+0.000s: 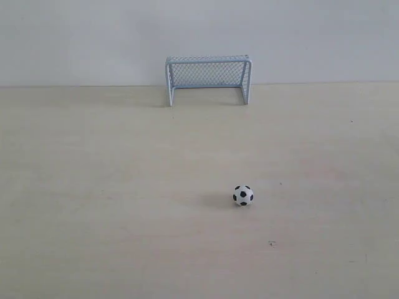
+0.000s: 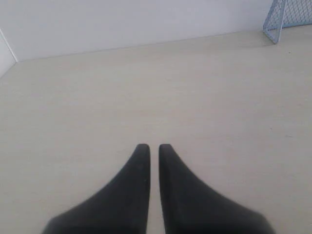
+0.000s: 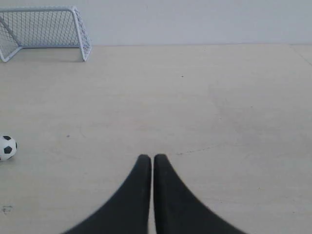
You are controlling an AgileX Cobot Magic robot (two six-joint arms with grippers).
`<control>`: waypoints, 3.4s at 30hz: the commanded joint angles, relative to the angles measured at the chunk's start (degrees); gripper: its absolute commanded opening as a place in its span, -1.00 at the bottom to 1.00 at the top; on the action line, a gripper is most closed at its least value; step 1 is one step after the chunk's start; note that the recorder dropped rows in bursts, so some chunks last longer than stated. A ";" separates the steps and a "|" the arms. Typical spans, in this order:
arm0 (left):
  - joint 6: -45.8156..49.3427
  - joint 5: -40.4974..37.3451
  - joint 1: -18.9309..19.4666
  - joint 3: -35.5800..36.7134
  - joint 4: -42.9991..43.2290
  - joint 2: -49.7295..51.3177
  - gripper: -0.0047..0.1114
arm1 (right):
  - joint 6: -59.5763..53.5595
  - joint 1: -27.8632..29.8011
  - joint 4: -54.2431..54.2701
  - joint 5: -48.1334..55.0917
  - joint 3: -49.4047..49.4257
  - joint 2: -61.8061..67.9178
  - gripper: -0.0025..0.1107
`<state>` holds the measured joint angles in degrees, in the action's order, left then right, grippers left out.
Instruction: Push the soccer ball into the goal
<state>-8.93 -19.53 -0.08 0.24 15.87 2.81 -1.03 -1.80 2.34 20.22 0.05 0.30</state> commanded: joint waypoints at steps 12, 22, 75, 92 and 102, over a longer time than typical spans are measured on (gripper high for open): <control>-0.53 0.19 -0.45 -0.24 0.03 0.31 -0.81 | -0.13 0.11 -0.03 -0.27 -0.05 -0.30 -0.96; -0.53 0.19 -0.45 -0.24 0.03 0.31 -0.81 | -0.13 0.11 -0.03 -0.27 -0.05 -0.30 -0.96; -0.53 0.19 -0.45 -0.24 0.03 0.31 -0.81 | 1.03 0.11 0.10 -19.81 -0.05 -0.30 -0.96; -0.53 0.19 -0.45 -0.24 0.03 0.31 -0.81 | 1.03 0.11 0.78 -26.46 -0.05 -0.30 -0.96; -0.53 0.19 -0.45 -0.24 0.03 0.31 -0.81 | 1.03 0.11 0.78 -22.47 -4.58 -0.30 -0.96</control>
<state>-8.93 -19.53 -0.08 0.24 15.87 2.81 0.00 -1.80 3.17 -3.55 -2.60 0.30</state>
